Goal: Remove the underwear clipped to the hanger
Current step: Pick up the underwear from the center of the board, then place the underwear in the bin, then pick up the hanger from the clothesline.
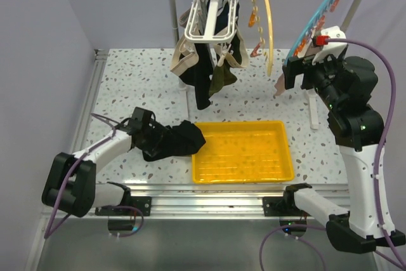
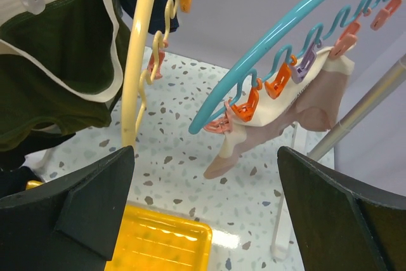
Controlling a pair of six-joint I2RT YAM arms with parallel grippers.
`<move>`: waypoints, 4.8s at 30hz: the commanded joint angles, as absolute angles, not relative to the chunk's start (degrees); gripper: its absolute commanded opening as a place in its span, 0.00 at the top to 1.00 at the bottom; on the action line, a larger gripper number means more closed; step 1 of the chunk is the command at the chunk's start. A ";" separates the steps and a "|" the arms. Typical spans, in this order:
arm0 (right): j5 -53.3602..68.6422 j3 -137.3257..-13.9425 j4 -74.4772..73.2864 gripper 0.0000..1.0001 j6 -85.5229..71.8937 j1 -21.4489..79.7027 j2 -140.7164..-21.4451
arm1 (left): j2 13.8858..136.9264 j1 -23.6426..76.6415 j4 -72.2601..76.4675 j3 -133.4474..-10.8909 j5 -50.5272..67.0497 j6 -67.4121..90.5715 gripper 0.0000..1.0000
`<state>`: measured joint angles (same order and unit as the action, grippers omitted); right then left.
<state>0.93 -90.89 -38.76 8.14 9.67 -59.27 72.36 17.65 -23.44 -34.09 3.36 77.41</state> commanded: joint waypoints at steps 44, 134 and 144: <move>4.39 -78.39 -35.86 0.01 2.64 6.42 -47.64 | 33.31 18.46 41.65 -17.14 35.94 46.13 1.00; -11.42 -131.31 -47.81 0.38 -12.48 0.18 -93.16 | 31.73 55.63 2.02 -30.41 -21.27 12.92 0.00; -12.48 -129.20 -47.20 0.58 -11.07 -1.49 -92.64 | 30.06 55.63 2.55 -29.79 -19.95 12.92 0.00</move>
<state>-11.07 -129.75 -49.25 -12.29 -0.58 -93.73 30.61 55.53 0.38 -30.06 -20.75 12.01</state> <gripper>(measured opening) 0.433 0.997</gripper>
